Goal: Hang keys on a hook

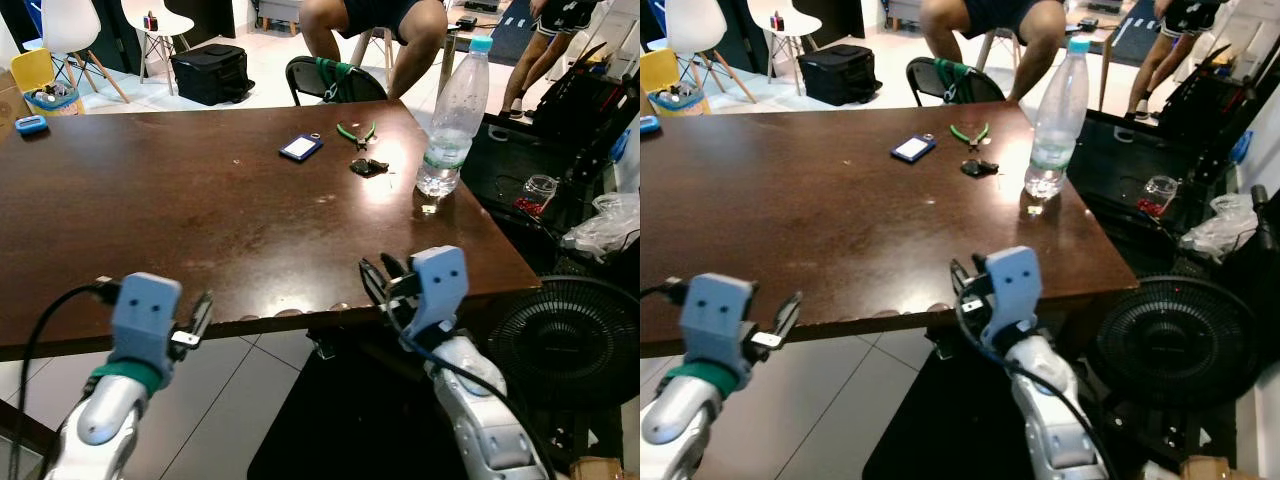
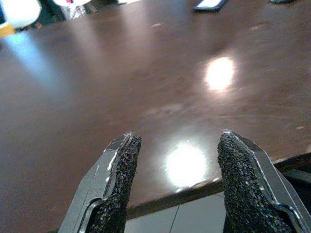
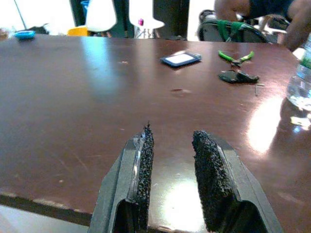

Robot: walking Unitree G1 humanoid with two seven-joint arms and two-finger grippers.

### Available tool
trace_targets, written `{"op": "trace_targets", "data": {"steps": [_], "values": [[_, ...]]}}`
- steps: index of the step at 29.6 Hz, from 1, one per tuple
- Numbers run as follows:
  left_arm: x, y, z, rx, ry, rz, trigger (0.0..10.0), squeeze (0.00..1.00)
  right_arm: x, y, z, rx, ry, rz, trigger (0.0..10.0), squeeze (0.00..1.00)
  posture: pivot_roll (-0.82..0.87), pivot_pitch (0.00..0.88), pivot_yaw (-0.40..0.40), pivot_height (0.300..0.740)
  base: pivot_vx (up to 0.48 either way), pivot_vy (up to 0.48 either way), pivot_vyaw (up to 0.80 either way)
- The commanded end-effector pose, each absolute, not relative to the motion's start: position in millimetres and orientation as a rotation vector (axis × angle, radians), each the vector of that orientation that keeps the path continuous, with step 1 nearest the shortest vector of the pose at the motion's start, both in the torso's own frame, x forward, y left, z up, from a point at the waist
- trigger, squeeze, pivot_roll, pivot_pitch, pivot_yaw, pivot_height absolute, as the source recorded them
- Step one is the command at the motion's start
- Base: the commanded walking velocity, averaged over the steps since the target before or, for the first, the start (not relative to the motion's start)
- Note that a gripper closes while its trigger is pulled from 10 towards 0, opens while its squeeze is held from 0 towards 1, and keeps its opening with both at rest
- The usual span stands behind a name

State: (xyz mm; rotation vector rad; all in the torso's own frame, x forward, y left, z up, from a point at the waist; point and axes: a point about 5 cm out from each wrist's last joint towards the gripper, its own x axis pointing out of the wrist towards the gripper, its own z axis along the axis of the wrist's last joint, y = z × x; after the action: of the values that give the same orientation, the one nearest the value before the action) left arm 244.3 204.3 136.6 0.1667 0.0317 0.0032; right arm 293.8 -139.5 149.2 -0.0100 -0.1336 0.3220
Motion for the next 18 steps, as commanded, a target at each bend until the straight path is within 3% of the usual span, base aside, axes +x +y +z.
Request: {"op": "trace_targets", "data": {"steps": [1, 18], "values": [[242, 206, 136, 0.145, 0.039, 0.010, 10.0, 0.00, 291, -141, 143, -0.002, -0.105, 0.312, 10.0, 0.00, -0.07, 0.021, 0.078, 0.740, 0.000, 0.000, 0.00], [229, 201, 151, 0.169, 0.017, -0.018, 10.0, 0.00, 272, -130, 165, -0.030, -0.182, 0.335, 10.0, 0.00, -0.06, 0.033, 0.092, 0.740, 0.000, 0.000, 0.00]]}}
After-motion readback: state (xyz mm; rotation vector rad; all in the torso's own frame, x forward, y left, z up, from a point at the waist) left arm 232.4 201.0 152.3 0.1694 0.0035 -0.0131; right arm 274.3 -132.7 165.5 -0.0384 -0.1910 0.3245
